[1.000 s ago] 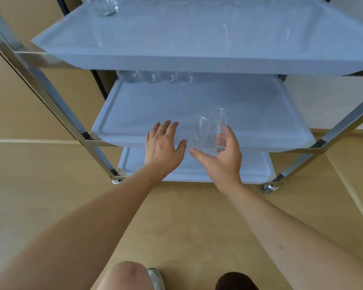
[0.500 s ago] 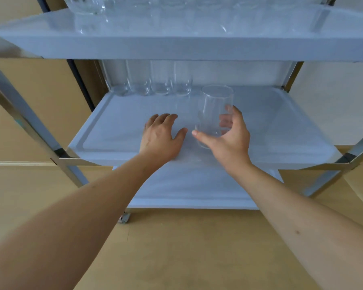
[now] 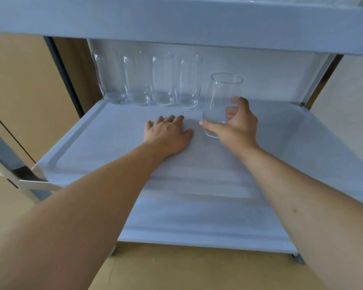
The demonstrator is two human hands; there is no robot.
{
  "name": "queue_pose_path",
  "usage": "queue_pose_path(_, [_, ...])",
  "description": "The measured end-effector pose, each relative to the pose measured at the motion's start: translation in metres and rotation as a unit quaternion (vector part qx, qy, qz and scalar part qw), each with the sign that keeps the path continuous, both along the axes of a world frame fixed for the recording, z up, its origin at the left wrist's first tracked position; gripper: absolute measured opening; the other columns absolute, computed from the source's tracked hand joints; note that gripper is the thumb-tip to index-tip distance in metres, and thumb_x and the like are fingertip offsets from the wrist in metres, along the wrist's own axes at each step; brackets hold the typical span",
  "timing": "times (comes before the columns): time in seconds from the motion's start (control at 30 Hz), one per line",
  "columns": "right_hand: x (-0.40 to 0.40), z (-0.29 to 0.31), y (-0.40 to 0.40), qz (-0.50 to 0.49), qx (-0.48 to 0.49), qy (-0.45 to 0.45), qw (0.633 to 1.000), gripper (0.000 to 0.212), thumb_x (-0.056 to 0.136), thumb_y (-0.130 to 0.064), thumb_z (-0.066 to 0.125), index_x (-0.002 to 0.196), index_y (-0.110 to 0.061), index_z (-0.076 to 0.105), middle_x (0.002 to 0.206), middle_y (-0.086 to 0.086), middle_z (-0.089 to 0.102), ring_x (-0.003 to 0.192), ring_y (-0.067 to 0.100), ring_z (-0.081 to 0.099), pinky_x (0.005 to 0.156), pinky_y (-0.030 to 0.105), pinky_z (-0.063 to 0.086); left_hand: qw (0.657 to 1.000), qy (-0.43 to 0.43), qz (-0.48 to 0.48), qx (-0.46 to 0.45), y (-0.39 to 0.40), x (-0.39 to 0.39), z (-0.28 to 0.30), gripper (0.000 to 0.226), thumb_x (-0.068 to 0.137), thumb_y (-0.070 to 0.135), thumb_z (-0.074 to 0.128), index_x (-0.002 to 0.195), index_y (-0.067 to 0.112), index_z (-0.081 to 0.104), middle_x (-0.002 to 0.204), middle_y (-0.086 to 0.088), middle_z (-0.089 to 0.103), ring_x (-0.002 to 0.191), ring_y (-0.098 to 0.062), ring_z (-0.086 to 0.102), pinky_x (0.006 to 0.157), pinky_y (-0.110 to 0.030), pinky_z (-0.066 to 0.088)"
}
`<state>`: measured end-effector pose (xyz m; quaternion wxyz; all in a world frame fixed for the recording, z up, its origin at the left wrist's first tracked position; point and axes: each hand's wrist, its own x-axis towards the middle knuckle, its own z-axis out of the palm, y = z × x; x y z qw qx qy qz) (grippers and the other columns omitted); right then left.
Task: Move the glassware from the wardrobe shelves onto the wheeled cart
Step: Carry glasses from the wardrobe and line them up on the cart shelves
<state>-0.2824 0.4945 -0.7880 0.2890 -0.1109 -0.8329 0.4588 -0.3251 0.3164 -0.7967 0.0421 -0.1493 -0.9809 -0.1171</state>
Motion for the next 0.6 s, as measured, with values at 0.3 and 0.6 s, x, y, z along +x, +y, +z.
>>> queue_pose_path(0.3, [-0.068,-0.001,0.018,-0.023,0.014,-0.007,1.0,0.106,0.049,-0.053,0.094,0.137,-0.018,0.045,0.12,0.004,0.061,0.113,0.024,0.061,0.097,0.04,0.052,0.999,0.042,-0.015,-0.01,0.0,0.001,-0.01,0.048,0.097,0.06,0.028,0.125,0.032,0.055,0.134,0.003,0.053,0.134,-0.025,0.041,0.109,-0.049,0.028])
queue_pose_path(0.6, [-0.107,-0.001,0.027,0.0,-0.004,0.003,1.0,0.105,0.053,-0.05,0.097,0.14,-0.02,0.044,0.116,0.0,0.056,0.108,0.018,0.06,0.095,0.026,0.049,0.998,0.056,-0.015,0.001,0.002,-0.002,-0.016,0.049,0.097,0.059,0.027,0.126,0.031,0.054,0.133,0.003,0.053,0.134,-0.025,0.039,0.112,-0.051,0.025])
